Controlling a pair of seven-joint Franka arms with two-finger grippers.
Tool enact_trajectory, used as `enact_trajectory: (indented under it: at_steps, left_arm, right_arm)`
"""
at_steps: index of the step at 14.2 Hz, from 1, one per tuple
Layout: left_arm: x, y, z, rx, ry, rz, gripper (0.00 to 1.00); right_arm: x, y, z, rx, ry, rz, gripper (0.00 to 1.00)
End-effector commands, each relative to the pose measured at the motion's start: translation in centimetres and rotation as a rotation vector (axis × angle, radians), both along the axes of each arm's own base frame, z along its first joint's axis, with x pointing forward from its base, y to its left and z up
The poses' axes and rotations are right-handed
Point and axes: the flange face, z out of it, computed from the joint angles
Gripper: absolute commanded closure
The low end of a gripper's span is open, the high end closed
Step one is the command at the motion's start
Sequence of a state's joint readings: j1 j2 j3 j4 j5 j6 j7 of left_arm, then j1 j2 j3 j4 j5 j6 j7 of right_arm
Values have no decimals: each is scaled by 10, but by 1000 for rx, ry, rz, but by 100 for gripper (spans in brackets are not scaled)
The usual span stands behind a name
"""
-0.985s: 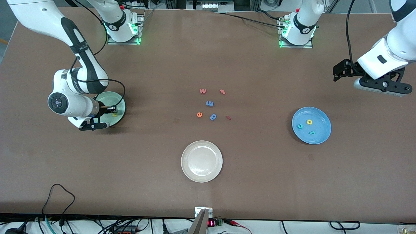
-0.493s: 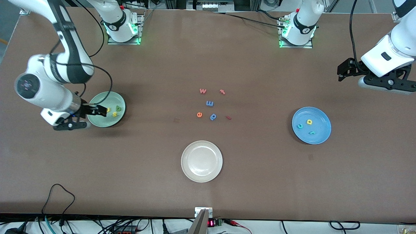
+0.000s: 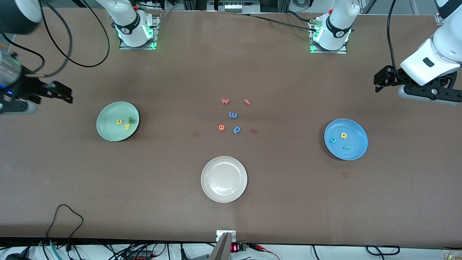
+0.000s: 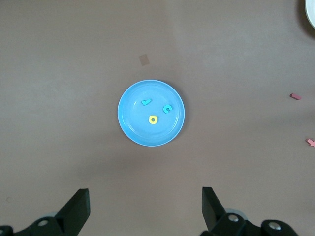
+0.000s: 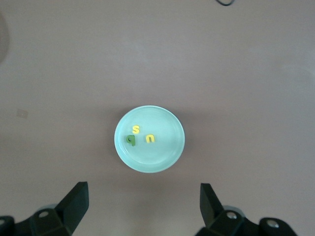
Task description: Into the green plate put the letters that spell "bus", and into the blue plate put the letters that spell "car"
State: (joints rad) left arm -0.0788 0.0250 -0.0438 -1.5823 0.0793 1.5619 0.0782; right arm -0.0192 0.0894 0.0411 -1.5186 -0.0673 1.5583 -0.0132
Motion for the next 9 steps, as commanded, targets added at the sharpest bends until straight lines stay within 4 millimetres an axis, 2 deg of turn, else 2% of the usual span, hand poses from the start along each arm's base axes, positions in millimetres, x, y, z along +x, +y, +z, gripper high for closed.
enact_trajectory:
  at_steps: [1,3,6,9]
  left_arm:
    - [8,1,3,12,-24,15,0]
    - [8,0,2,8,-23,11,0]
    - [6,-21,4,15,-31,-24,0]
    - [7,-23,3,15,-30,-27,0]
  right_arm:
    - [-14,5,34,1,3,9,0]
    - [-25,8,37,0,12,12,0]
    - [-24,11,35,3,15,17,0]
    - [-25,9,35,4,20,13,0]
